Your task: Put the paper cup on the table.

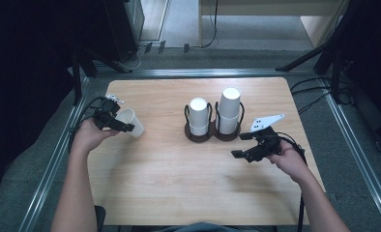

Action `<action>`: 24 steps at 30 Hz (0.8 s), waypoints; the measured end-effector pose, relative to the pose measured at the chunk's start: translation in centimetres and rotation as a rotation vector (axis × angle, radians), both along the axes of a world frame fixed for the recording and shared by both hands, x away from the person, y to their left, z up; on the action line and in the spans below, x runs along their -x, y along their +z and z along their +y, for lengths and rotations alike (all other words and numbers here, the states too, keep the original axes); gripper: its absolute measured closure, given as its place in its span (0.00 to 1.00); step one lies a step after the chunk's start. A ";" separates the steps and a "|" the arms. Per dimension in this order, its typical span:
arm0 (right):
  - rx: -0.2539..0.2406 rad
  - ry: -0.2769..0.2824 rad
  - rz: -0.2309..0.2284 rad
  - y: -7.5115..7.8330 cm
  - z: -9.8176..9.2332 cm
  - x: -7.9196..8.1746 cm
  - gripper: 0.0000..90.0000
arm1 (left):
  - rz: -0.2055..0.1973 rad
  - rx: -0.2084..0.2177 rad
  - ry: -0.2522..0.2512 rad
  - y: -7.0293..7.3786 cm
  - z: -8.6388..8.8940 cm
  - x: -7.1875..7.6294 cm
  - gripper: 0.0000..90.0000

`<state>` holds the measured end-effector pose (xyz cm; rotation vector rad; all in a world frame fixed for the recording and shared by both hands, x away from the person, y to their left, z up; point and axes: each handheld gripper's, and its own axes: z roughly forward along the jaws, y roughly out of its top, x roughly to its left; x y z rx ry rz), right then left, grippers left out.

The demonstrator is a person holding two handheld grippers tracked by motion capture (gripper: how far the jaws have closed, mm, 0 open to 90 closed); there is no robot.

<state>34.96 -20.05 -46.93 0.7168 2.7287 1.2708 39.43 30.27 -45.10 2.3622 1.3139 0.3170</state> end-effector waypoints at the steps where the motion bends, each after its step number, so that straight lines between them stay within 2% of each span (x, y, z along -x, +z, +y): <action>1: 0.000 0.000 0.000 0.0 0.0 0.0 0.25 | 0.006 -0.008 0.003 -0.1 0.0 0.0 0.25; 7: 0.000 0.001 0.000 0.0 0.0 0.0 0.25 | 0.028 -0.054 0.003 -0.6 -0.2 -0.1 0.24; 12: 0.012 0.004 -0.001 -0.1 0.1 0.0 0.25 | 0.034 -0.071 0.002 -0.7 -0.3 -0.2 0.24; 16: 0.014 0.005 -0.001 -0.1 0.1 0.0 0.25 | 0.036 -0.064 -0.006 -0.7 -0.5 -0.2 0.24; 24: 0.020 0.003 -0.005 -0.2 0.1 0.0 0.25 | 0.040 -0.107 -0.021 -1.1 -1.3 -0.3 0.23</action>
